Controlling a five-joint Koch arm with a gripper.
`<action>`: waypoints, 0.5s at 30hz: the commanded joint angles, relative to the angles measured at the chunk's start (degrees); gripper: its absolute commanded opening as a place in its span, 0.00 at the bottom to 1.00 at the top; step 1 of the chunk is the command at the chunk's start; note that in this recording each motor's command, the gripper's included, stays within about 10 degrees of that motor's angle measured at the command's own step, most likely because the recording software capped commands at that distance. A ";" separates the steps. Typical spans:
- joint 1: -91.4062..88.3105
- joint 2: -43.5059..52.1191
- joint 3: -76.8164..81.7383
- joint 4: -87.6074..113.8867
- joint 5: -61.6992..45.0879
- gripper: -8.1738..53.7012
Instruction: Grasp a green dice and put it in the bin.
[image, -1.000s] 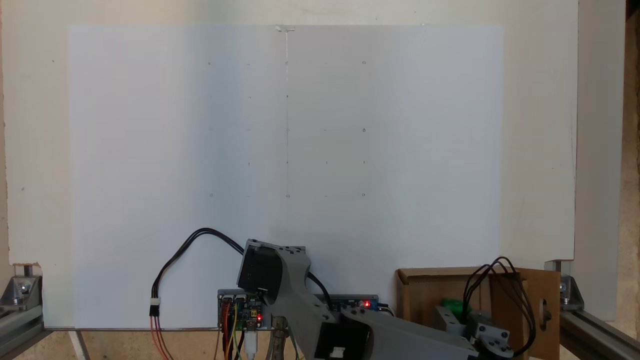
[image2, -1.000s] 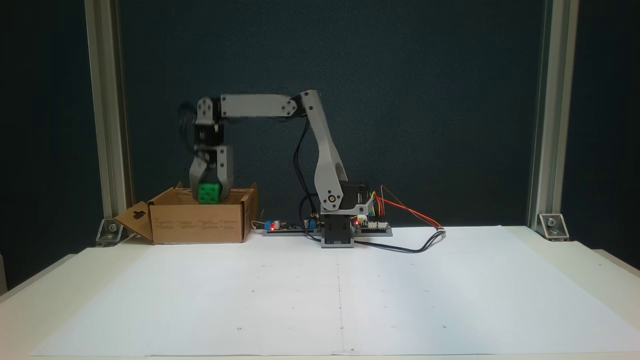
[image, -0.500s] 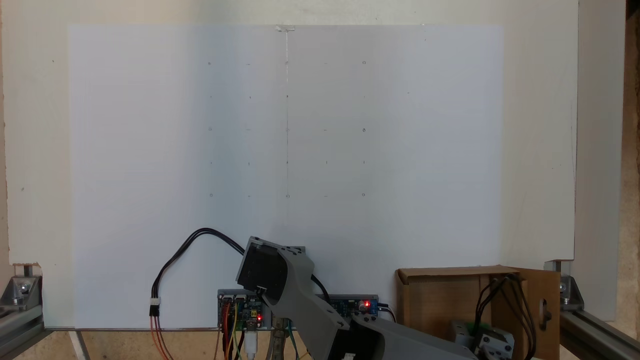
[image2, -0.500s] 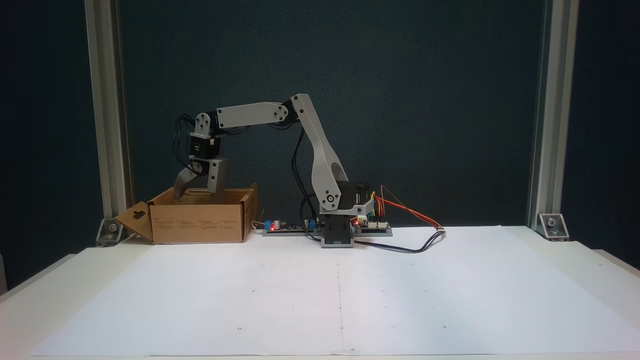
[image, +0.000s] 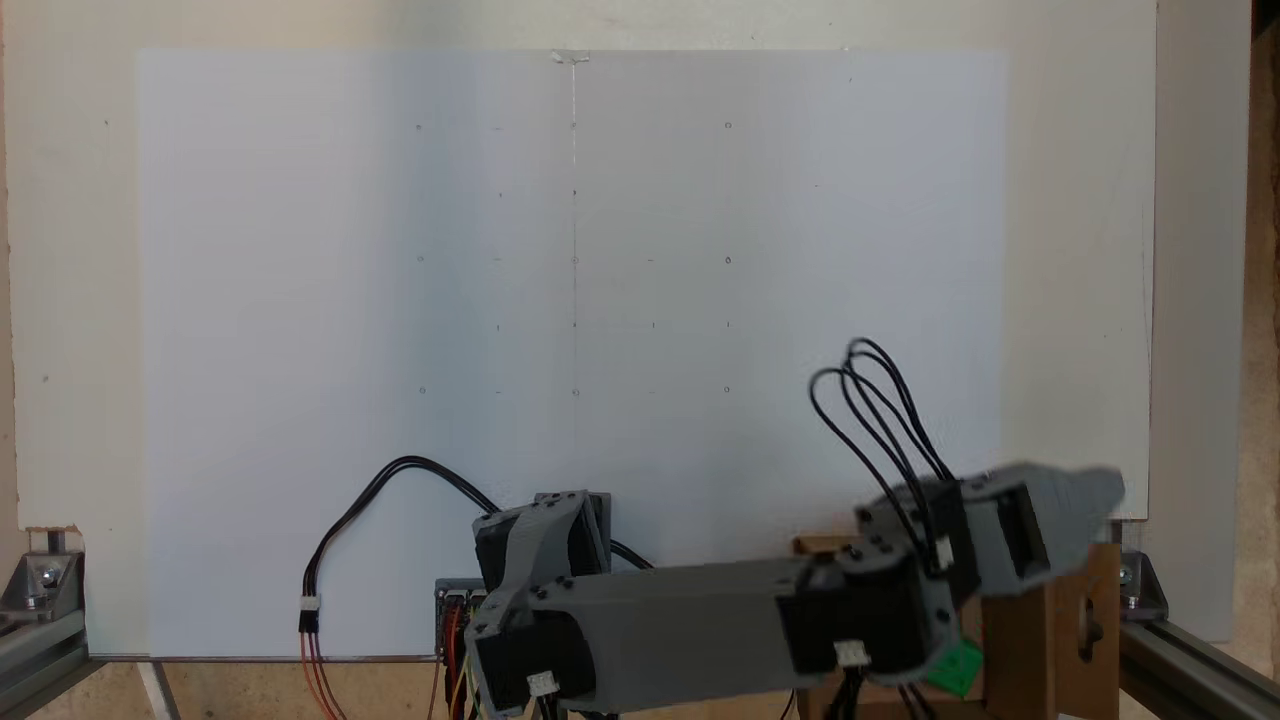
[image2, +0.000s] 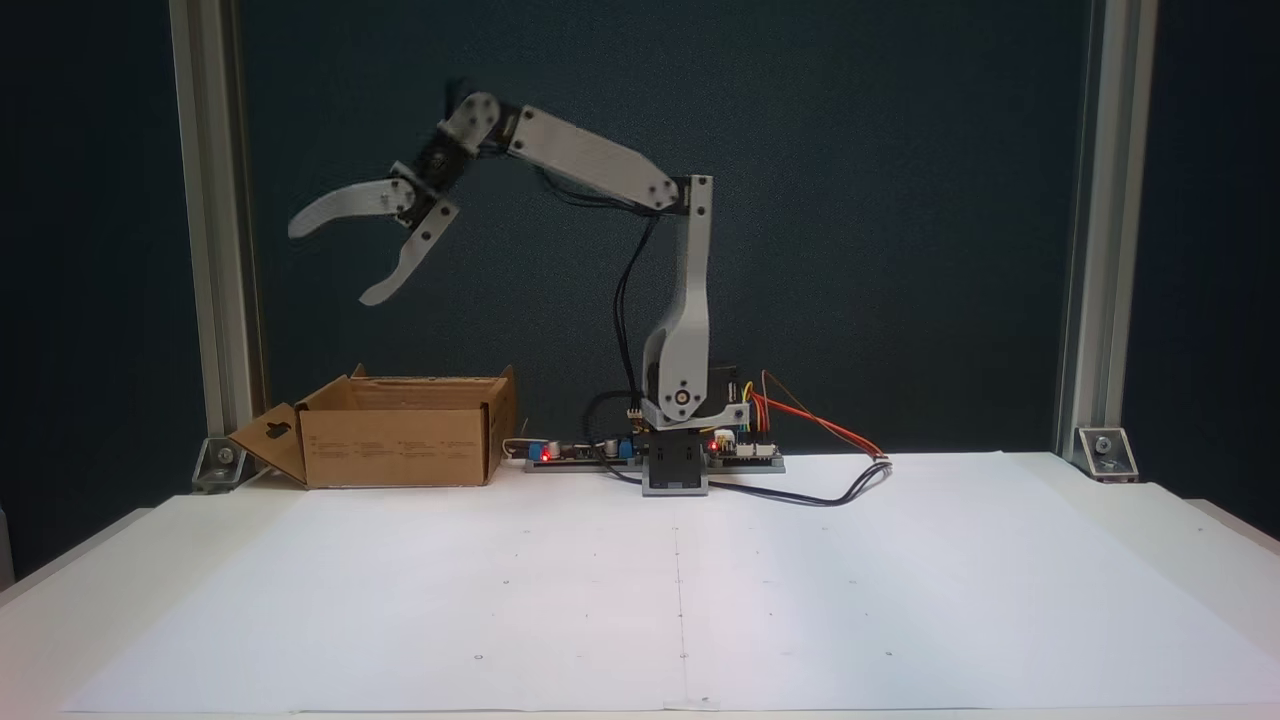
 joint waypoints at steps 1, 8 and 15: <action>-9.12 2.46 -3.78 -0.97 2.46 0.84; -38.13 5.98 -2.72 -1.05 2.55 0.85; -63.11 12.66 7.29 -2.90 2.81 0.86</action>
